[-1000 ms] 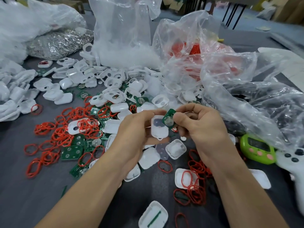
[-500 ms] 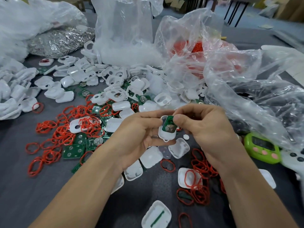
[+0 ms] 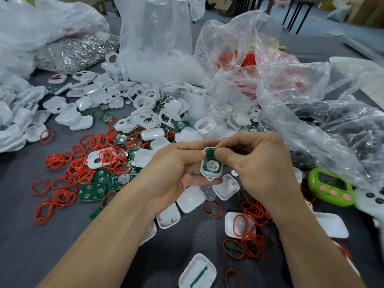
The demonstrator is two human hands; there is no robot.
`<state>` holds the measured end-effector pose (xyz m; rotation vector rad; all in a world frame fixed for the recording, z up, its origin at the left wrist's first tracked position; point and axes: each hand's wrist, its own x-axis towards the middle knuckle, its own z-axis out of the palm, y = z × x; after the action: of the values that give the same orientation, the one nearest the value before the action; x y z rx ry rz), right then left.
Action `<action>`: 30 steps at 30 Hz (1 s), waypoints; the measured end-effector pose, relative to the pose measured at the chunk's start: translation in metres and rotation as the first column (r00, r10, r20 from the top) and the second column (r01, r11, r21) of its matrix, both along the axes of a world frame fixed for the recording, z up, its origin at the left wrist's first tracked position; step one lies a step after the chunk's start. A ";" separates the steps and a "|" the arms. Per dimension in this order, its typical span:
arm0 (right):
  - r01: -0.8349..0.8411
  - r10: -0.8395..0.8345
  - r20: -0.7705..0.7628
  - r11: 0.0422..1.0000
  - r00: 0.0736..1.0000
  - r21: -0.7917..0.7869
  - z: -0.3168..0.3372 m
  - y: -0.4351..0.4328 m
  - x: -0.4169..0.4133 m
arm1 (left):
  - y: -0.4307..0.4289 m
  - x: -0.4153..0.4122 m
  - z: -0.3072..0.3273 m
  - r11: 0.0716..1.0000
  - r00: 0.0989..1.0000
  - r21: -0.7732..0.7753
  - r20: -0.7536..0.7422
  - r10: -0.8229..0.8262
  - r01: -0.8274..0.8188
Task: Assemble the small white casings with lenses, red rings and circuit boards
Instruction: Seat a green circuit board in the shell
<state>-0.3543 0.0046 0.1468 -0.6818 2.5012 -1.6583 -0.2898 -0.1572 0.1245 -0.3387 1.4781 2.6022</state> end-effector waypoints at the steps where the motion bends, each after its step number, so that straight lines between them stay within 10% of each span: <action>1: 0.007 -0.007 -0.013 1.000 1.000 0.007 0.001 0.000 0.001 | 0.000 0.000 0.000 1.000 1.000 0.000 0.001 -0.002 0.002; 16: 0.088 -0.085 -0.119 0.996 0.989 0.019 -0.004 -0.004 0.004 | 0.001 0.001 0.003 0.999 0.999 0.007 -0.008 -0.048 0.048; 24: 0.300 -0.287 0.104 0.942 0.952 -0.152 -0.009 0.005 -0.011 | 0.005 0.001 0.005 0.996 0.998 -0.063 0.012 0.057 -0.056; 30: 0.039 0.011 0.351 0.990 0.936 -0.136 -0.008 0.000 -0.007 | 0.004 0.000 0.004 0.991 0.993 -0.064 0.010 0.121 -0.120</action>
<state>-0.3610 0.0049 0.1386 -0.3368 2.1618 -1.7903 -0.2893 -0.1531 0.1290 -0.4665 1.5849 2.6426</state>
